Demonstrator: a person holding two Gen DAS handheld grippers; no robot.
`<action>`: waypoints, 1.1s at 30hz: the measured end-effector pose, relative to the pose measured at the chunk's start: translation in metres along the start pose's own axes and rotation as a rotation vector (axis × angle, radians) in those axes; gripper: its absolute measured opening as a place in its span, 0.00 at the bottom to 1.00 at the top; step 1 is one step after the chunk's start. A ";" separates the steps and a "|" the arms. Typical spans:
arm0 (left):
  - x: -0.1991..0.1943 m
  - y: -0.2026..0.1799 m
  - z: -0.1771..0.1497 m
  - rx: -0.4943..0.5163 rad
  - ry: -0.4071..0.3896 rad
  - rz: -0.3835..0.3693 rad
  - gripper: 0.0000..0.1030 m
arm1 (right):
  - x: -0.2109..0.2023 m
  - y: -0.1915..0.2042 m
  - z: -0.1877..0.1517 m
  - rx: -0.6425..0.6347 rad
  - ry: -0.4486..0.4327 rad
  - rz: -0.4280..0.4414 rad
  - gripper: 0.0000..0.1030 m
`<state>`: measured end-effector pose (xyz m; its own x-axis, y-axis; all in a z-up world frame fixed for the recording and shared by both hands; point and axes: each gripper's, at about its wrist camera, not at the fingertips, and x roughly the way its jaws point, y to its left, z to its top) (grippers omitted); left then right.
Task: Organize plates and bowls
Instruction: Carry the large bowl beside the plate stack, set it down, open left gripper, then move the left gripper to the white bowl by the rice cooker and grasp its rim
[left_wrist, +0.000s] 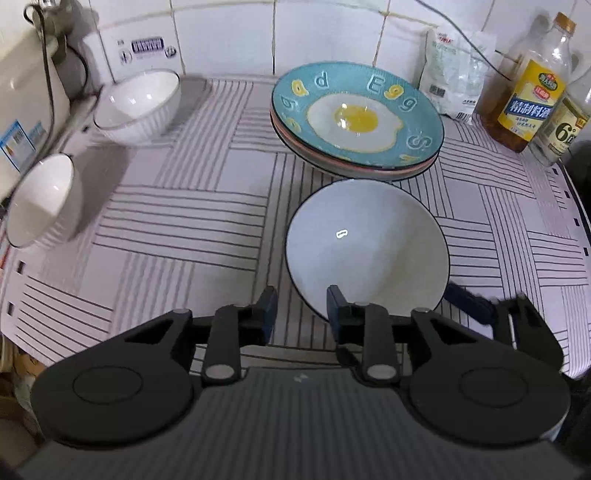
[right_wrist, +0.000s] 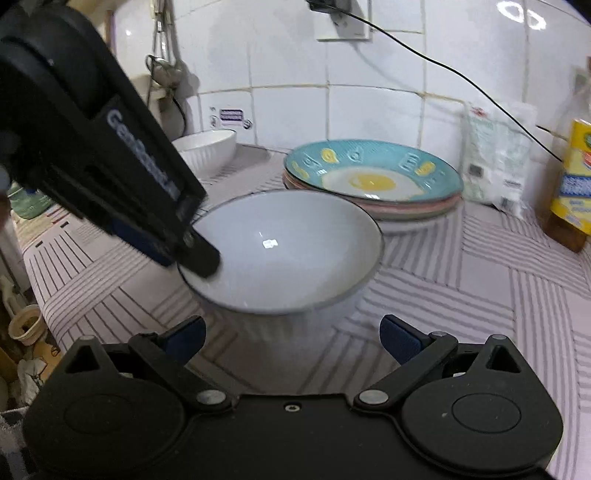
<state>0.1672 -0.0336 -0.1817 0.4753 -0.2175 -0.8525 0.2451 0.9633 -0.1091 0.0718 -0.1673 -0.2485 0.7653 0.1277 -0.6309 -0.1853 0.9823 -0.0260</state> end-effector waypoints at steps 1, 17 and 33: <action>-0.004 0.002 -0.001 -0.002 -0.005 0.000 0.31 | -0.006 0.000 -0.002 0.015 0.002 -0.001 0.99; -0.064 0.051 -0.014 -0.066 -0.060 0.044 0.38 | -0.072 0.017 0.034 0.057 -0.019 0.020 0.99; -0.078 0.131 -0.028 -0.198 -0.094 0.129 0.38 | -0.063 0.079 0.090 -0.007 -0.054 0.102 0.99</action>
<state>0.1384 0.1141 -0.1442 0.5710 -0.0955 -0.8154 0.0115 0.9940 -0.1084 0.0641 -0.0860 -0.1411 0.7742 0.2340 -0.5881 -0.2677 0.9630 0.0309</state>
